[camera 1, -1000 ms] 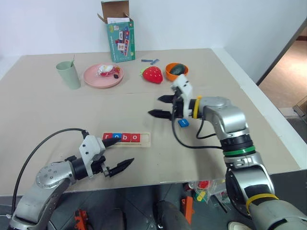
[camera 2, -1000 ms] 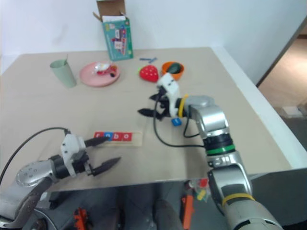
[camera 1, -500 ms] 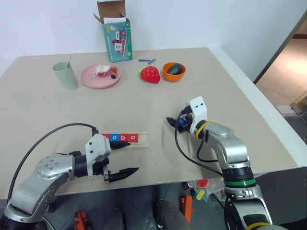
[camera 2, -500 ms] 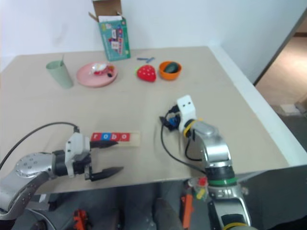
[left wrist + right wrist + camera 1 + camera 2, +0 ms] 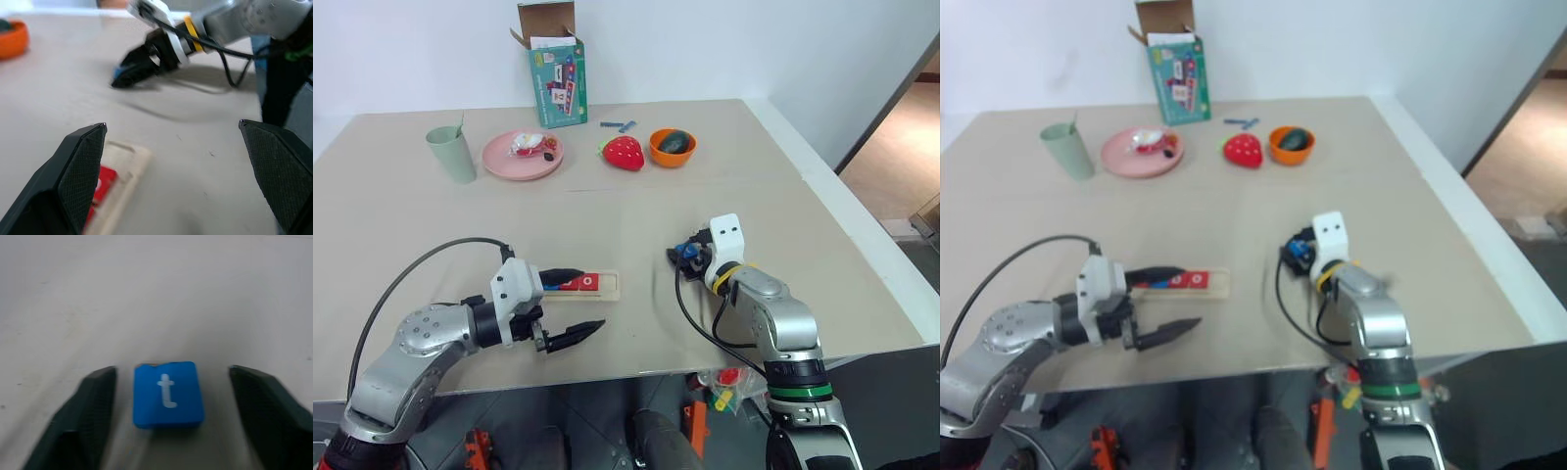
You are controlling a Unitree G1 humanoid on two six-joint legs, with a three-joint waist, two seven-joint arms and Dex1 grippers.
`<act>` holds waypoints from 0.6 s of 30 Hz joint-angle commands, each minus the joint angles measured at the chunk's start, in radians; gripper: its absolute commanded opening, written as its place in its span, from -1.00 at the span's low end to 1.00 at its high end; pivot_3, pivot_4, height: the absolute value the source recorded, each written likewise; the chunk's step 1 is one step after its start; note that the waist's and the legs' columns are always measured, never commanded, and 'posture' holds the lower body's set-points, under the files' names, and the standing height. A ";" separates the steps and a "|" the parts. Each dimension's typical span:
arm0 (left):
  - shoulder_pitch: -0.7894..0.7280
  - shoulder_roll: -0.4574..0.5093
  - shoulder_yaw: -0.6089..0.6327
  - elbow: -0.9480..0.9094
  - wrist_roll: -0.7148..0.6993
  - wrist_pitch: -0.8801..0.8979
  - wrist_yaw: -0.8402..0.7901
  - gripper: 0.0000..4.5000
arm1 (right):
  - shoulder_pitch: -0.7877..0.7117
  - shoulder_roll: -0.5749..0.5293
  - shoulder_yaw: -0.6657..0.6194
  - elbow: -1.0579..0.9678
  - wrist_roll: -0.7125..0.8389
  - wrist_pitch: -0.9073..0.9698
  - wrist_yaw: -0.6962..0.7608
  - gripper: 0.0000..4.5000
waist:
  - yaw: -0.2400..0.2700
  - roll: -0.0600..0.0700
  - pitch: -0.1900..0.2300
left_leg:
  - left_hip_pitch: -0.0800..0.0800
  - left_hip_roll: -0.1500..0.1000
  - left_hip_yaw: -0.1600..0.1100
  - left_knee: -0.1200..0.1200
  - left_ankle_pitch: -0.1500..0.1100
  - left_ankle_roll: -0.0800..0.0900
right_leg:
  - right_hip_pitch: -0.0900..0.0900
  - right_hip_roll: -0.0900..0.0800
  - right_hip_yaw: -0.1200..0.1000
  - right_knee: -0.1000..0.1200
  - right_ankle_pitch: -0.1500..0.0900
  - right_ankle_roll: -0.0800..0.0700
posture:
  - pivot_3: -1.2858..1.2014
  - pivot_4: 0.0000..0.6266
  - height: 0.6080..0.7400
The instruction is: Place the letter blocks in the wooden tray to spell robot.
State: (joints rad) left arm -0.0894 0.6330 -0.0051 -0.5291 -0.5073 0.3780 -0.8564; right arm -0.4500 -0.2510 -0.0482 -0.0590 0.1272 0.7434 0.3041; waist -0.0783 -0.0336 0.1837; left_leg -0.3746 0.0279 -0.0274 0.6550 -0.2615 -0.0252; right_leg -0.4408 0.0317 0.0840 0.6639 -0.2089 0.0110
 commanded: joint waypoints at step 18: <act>0.027 -0.026 -0.008 -0.010 0.049 -0.054 0.019 1.00 | 0.157 0.032 0.177 -0.559 0.004 0.390 -0.125 -0.45 | 0.000 0.000 0.000 | -0.001 0.000 -0.001 0.000 0.000 0.000 | -0.001 0.000 -0.001 0.000 0.000 0.000 | 0.03 -0.52 1.00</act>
State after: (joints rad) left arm -0.0656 0.6071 -0.0180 -0.5211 -0.4598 0.3443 -0.8372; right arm -0.2880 -0.2148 0.1237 -0.5596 0.1298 1.1104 0.1874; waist -0.0782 -0.0335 0.1838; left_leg -0.3753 0.0283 -0.0279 0.6546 -0.2615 -0.0253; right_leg -0.4417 0.0318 0.0836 0.6638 -0.2093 0.0107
